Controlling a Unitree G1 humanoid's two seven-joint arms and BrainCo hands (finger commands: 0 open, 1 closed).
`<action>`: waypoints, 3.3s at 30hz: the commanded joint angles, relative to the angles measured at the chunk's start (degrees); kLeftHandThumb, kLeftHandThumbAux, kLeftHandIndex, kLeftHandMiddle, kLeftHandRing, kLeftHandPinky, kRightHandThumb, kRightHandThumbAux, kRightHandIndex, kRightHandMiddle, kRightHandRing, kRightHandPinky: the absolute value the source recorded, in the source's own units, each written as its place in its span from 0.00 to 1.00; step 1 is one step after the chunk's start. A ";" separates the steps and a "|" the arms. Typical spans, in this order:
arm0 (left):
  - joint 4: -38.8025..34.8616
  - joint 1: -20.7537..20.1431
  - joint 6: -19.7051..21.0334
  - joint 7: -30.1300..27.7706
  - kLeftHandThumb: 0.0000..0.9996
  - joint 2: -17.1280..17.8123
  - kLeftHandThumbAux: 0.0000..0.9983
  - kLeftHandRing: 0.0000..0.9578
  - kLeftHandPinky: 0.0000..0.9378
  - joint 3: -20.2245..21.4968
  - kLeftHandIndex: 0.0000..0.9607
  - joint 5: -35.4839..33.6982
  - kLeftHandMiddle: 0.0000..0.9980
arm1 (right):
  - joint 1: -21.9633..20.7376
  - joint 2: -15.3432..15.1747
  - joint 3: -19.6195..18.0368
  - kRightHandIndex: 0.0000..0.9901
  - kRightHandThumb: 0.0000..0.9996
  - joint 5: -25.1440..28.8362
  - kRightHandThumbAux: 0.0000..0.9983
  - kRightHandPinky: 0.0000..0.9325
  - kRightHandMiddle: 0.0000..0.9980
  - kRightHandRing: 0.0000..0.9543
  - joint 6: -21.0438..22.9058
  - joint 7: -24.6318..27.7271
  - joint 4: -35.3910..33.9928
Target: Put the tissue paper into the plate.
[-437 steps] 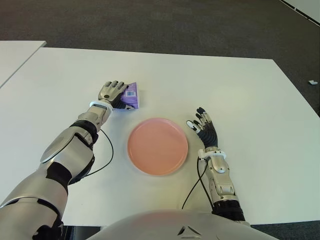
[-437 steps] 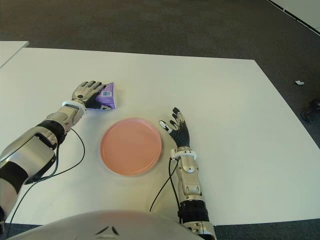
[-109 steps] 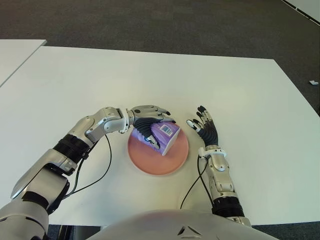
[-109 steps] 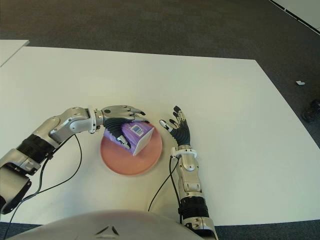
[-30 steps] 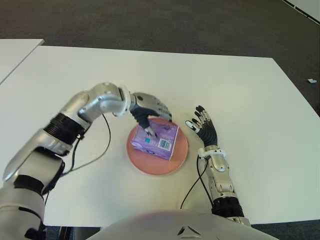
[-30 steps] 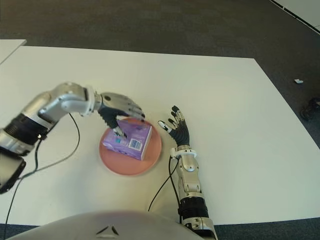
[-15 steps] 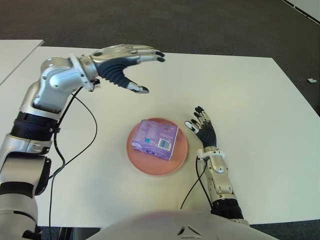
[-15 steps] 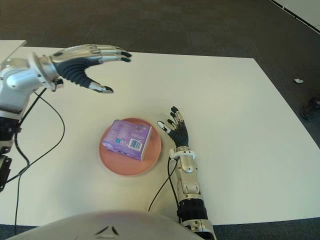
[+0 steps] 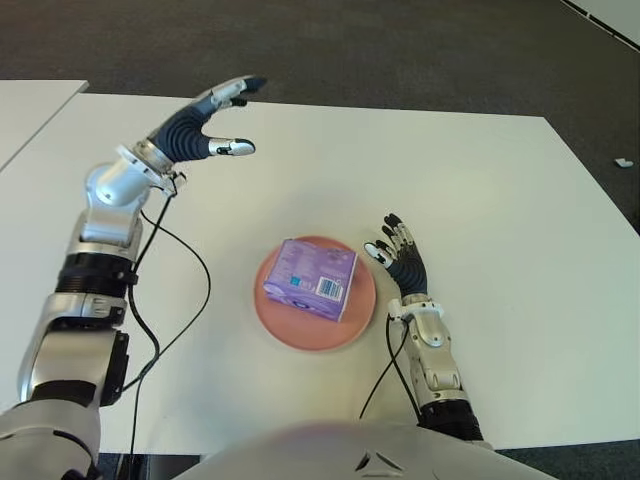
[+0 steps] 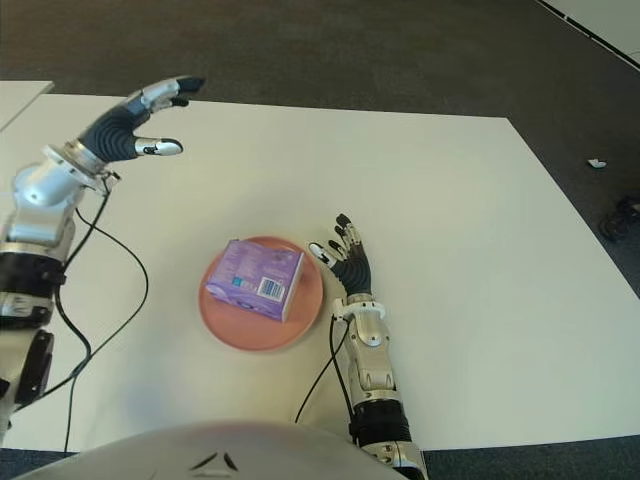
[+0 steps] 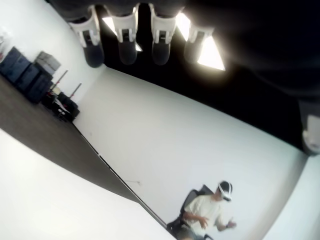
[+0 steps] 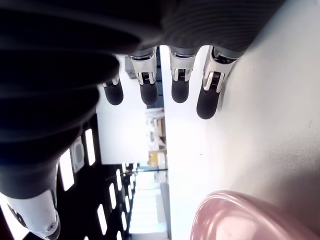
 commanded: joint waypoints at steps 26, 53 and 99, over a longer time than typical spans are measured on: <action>16.25 16.64 -0.66 19.66 0.00 -18.51 0.38 0.00 0.00 -2.06 0.00 4.37 0.00 | 3.46 -0.89 -0.04 0.01 0.01 0.13 0.69 0.10 0.01 0.03 4.94 0.26 1.29; 20.37 19.18 -10.86 28.45 0.00 -24.50 0.45 0.00 0.00 -0.14 0.00 4.89 0.00 | 3.04 -1.59 -0.50 0.01 0.02 0.65 0.70 0.08 0.01 0.03 5.53 0.83 1.34; 34.23 18.86 -13.20 38.42 0.00 -23.88 0.48 0.00 0.00 1.98 0.00 4.96 0.00 | 3.49 -2.94 -0.94 0.00 0.02 0.82 0.67 0.03 0.01 0.01 6.12 1.33 0.12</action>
